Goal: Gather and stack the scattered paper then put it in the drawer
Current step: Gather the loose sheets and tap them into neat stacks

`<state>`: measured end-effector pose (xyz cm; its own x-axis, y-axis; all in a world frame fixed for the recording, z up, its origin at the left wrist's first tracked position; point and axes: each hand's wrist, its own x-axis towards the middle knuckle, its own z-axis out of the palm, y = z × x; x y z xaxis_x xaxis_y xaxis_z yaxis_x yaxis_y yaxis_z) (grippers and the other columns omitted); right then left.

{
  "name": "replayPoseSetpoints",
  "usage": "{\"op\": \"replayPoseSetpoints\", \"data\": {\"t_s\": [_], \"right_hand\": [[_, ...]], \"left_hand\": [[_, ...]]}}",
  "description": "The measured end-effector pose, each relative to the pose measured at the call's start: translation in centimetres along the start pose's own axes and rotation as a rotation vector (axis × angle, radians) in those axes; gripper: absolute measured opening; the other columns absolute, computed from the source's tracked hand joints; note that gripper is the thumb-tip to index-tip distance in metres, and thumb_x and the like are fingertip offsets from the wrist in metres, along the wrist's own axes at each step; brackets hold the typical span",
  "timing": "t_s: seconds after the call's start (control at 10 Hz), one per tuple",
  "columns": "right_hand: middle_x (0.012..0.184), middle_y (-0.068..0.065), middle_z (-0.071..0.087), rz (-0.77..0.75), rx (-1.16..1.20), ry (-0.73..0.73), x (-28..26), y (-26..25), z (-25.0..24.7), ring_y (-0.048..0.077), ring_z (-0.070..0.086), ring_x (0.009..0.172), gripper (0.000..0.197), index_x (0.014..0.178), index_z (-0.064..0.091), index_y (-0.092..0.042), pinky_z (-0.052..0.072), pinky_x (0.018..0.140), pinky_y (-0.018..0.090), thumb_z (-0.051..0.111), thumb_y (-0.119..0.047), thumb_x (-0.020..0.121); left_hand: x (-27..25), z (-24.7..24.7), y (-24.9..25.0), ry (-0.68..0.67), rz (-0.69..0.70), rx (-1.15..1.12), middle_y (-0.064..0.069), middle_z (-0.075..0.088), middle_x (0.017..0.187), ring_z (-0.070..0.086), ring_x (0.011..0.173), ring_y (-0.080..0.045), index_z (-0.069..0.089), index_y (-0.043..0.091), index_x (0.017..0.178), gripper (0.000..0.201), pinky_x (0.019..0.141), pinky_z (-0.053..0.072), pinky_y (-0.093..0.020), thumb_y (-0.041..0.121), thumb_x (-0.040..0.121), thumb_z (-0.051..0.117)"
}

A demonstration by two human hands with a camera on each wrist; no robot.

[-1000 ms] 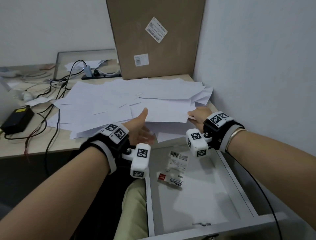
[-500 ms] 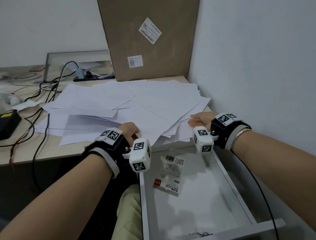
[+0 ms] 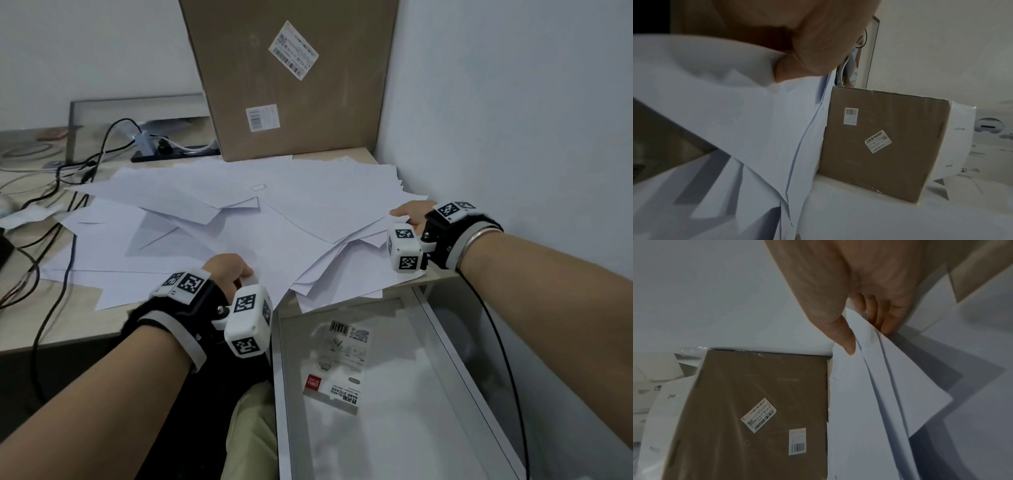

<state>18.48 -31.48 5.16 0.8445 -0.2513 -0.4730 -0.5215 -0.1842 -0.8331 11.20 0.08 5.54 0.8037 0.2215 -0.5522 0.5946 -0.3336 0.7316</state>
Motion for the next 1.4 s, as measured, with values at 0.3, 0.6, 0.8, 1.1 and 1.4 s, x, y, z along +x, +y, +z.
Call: {"op": "replayPoseSetpoints", "data": {"t_s": [0.3,0.6,0.8,1.1,1.4], "right_hand": [[0.120,0.015,0.057,-0.049,-0.210,0.023,-0.2,-1.7,-0.4,0.019,0.053,0.075,0.032,0.126,0.052,-0.003,0.046,0.057,0.024,0.053,-0.012,0.096],[0.100,0.016,0.064,-0.081,0.144,0.001,-2.3,-0.8,4.9,0.012,0.065,0.041,0.023,0.107,0.055,0.002,0.047,0.037,0.016,0.041,0.014,0.092],[0.075,0.005,0.071,-0.042,0.125,-0.151,-4.7,1.8,9.6,0.016,0.072,0.070,0.028,0.119,0.056,0.004,0.049,0.058,0.021,0.055,0.003,0.091],[0.117,0.017,0.065,-0.110,0.349,-0.074,-6.3,1.0,8.1,0.018,0.069,0.056,0.027,0.119,0.053,0.004,0.050,0.041,0.017,0.040,0.007,0.095],[0.108,0.019,0.068,-0.152,0.282,-0.078,-8.2,1.2,5.8,0.018,0.070,0.065,0.027,0.121,0.052,0.008,0.049,0.041,0.016,0.043,0.007,0.096]], "left_hand": [[1.1,-0.5,0.1,-0.137,-0.070,-0.097,-0.018,0.061,0.096,0.060,0.075,-0.034,0.051,-0.005,0.115,0.031,0.056,0.049,-0.038,0.014,0.092,0.060],[1.0,2.2,0.7,-0.317,0.035,-0.583,-0.017,0.065,0.088,0.065,0.086,-0.032,0.060,0.001,0.100,0.029,0.073,0.060,-0.041,0.027,0.091,0.064],[-0.1,3.1,1.5,-0.368,0.062,-0.636,-0.019,0.071,0.082,0.064,0.082,-0.031,0.059,0.000,0.094,0.033,0.068,0.058,-0.040,0.030,0.099,0.047],[-1.3,3.8,3.3,-0.196,0.121,-0.694,-0.010,0.063,0.046,0.062,0.038,-0.022,0.048,0.000,0.074,0.035,0.048,0.054,-0.033,-0.002,0.101,0.026],[-0.6,2.4,1.9,-0.130,0.123,-0.816,-0.011,0.061,0.069,0.055,0.068,-0.024,0.049,0.003,0.077,0.032,0.041,0.052,-0.026,0.014,0.102,0.033]]}}
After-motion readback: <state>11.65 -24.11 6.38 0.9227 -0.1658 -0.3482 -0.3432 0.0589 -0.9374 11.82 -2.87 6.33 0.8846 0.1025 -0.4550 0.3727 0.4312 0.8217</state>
